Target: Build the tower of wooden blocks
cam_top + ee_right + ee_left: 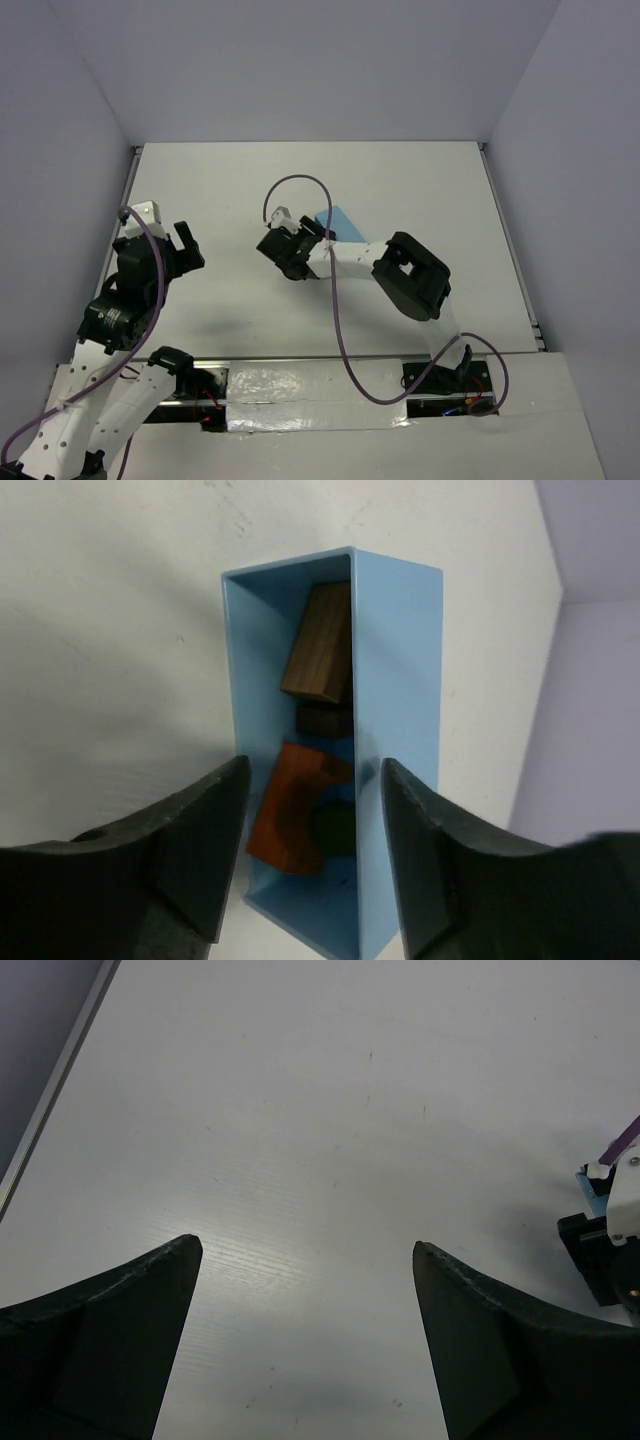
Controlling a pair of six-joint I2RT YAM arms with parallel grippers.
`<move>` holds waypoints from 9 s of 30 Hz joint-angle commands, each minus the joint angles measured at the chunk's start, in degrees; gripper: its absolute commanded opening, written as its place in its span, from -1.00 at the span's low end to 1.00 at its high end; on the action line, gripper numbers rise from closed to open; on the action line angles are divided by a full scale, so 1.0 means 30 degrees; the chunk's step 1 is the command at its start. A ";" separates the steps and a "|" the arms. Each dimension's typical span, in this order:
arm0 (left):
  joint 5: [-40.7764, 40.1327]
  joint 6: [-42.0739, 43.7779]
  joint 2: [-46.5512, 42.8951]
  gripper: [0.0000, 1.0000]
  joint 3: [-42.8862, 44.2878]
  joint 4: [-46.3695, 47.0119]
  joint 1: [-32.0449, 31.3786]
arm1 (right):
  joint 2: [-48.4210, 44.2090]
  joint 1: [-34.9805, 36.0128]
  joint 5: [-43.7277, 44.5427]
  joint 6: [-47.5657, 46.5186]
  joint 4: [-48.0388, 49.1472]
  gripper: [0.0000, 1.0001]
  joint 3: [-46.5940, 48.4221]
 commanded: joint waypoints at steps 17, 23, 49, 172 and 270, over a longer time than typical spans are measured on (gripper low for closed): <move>0.0336 0.0259 0.0284 0.99 -0.0005 0.0787 0.0054 | -0.6454 -0.8118 -2.0523 0.0990 -0.2797 0.99 -0.0031; 0.0540 0.0347 0.0401 0.99 -0.0092 0.0874 0.0054 | -0.5810 -0.9026 -2.1291 0.1130 -0.2416 0.99 -0.0470; 0.0687 0.0434 0.0812 0.99 -0.0034 0.0875 0.0054 | -0.5135 -0.4672 -1.0957 0.2975 -0.3847 -0.01 -0.0005; 0.1977 0.0698 0.1720 0.99 -0.0092 0.1197 -0.0269 | -0.8859 -0.2120 -1.2655 0.9300 0.2072 0.96 -0.3462; 0.3353 0.1138 0.1573 0.99 -0.0326 0.1666 -0.0327 | -0.2704 -1.2691 -2.0237 0.1658 -0.0453 -0.02 0.0847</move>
